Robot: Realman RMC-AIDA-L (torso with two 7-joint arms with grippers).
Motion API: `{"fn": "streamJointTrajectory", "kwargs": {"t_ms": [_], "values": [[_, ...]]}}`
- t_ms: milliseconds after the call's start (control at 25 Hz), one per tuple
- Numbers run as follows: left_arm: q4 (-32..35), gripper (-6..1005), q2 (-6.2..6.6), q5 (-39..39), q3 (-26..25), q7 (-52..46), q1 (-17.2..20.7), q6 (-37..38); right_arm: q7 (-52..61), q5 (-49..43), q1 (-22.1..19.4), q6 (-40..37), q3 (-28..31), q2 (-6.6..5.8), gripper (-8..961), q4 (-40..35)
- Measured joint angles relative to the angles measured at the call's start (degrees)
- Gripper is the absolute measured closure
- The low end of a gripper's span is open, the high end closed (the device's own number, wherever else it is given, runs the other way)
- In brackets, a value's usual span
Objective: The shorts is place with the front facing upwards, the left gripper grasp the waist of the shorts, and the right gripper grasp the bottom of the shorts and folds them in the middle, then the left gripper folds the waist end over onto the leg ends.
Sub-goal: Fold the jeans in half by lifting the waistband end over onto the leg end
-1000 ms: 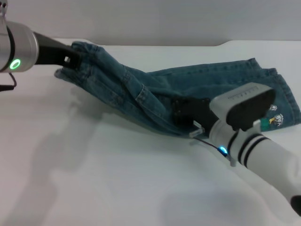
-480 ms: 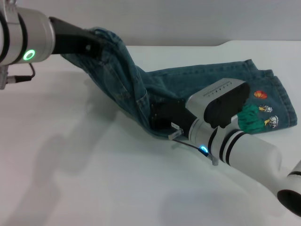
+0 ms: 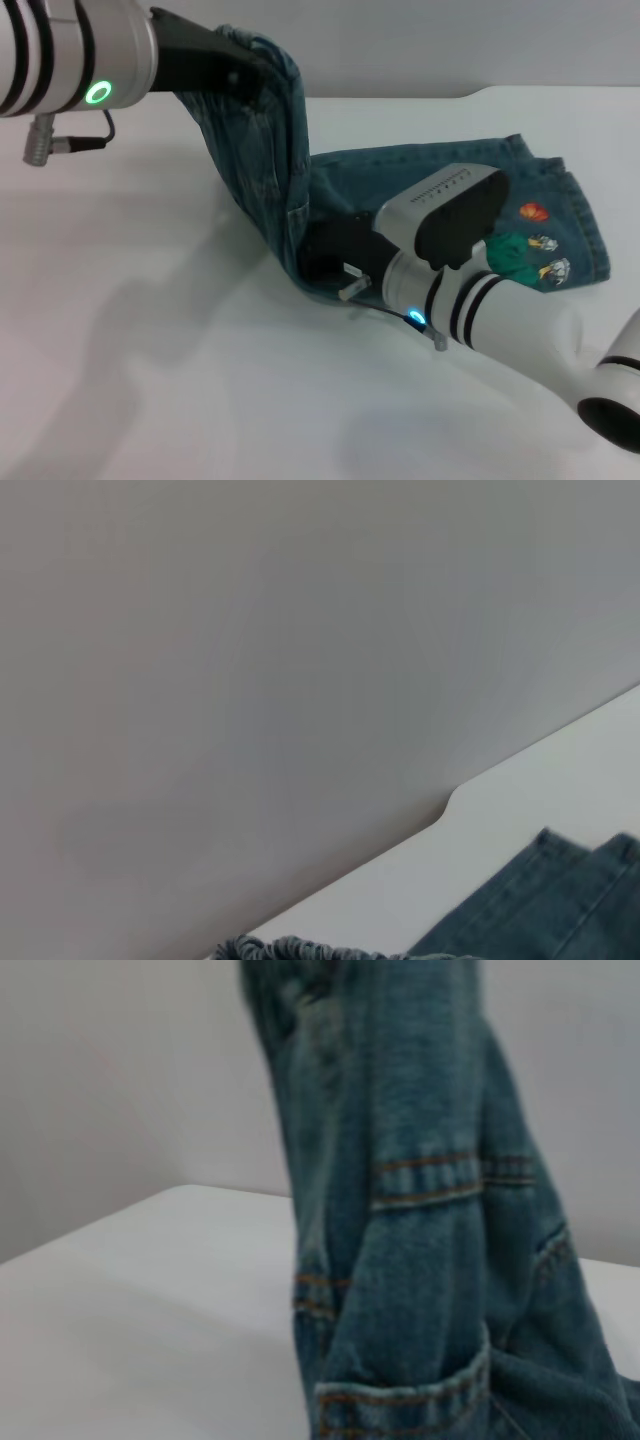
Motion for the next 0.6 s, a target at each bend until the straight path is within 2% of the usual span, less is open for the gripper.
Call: {"fn": "streamJointTrajectory", "kwargs": {"t_ms": [320, 480, 600], "values": [[0.0, 962, -0.03, -0.8, 0.9, 0.3, -1.1, 1.2, 1.3, 0.0, 1.9, -0.1, -1.7, 0.00, 929, 1.5], [0.0, 962, 0.01, -0.9, 0.4, 1.4, -0.1, 1.8, 0.9, -0.3, -1.2, -1.1, 0.9, -0.09, 928, 1.8], [0.1, 962, 0.07, -0.9, 0.2, 2.0, 0.3, 2.1, 0.1, -0.9, -4.4, -2.3, 4.5, -0.65, 928, 1.6]]}}
